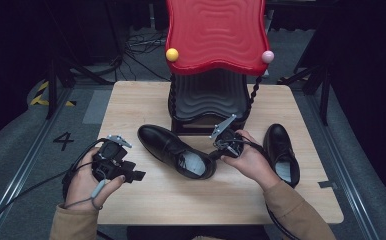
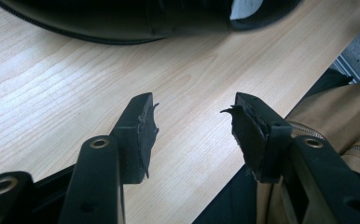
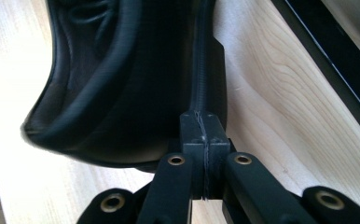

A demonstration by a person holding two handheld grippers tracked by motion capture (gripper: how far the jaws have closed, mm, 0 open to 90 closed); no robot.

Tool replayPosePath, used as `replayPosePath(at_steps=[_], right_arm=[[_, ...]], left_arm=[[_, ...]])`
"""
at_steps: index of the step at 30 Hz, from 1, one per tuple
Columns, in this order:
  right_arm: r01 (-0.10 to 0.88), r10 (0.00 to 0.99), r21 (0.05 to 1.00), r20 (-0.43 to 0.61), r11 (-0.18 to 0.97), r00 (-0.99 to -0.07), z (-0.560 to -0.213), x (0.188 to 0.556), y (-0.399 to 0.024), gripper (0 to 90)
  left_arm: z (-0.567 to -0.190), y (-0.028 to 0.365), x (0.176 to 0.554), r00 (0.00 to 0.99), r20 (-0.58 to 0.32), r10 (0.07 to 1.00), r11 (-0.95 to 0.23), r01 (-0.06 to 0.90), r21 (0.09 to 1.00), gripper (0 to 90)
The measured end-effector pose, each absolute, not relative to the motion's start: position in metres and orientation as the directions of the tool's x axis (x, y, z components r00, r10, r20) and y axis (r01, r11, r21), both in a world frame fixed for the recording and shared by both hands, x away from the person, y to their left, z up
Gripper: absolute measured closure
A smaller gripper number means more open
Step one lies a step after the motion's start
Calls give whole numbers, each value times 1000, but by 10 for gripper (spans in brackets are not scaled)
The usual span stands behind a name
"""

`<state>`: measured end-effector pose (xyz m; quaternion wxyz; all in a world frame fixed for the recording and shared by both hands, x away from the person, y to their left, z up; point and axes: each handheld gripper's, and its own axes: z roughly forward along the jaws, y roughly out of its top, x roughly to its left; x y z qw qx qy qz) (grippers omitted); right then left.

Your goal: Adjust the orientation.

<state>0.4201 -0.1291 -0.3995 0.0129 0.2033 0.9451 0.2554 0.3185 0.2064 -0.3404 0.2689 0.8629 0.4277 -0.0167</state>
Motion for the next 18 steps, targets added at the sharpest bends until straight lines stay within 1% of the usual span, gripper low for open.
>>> replayPosePath(at_steps=[1, 2, 4, 5, 7, 10, 13, 16, 18], right_arm=[[382, 401, 489, 71, 784, -913, -400, 421, -130, 900], [387, 442, 473, -6, 791, -897, -398, 423, -134, 900], [394, 455, 467, -20, 791, -890, -397, 424, -137, 900], [403, 457, 486, 9, 775, -890, -395, 426, -142, 900], [401, 466, 484, -16, 778, -885, -391, 426, -146, 900], [388, 459, 499, -23, 775, -888, -383, 424, -149, 900], [379, 450, 523, -10, 764, -893, -372, 418, -149, 813], [354, 427, 548, -7, 758, -904, -360, 410, -145, 760], [327, 390, 564, 9, 758, -921, -353, 404, -139, 723]], left_arm=[[-340, 207, 318, 633, -259, 729, -489, 747, 450, 495], [-340, 207, 319, 634, -260, 728, -489, 747, 451, 496], [-340, 208, 318, 632, -262, 729, -487, 748, 451, 496], [-340, 208, 319, 632, -262, 729, -487, 748, 451, 496], [-340, 208, 319, 633, -260, 729, -488, 747, 453, 495], [-339, 207, 319, 634, -259, 728, -488, 746, 454, 494], [-339, 207, 319, 634, -259, 729, -488, 746, 453, 493], [-339, 207, 319, 634, -259, 729, -488, 746, 453, 493], [-340, 207, 319, 635, -259, 728, -490, 746, 451, 492]])
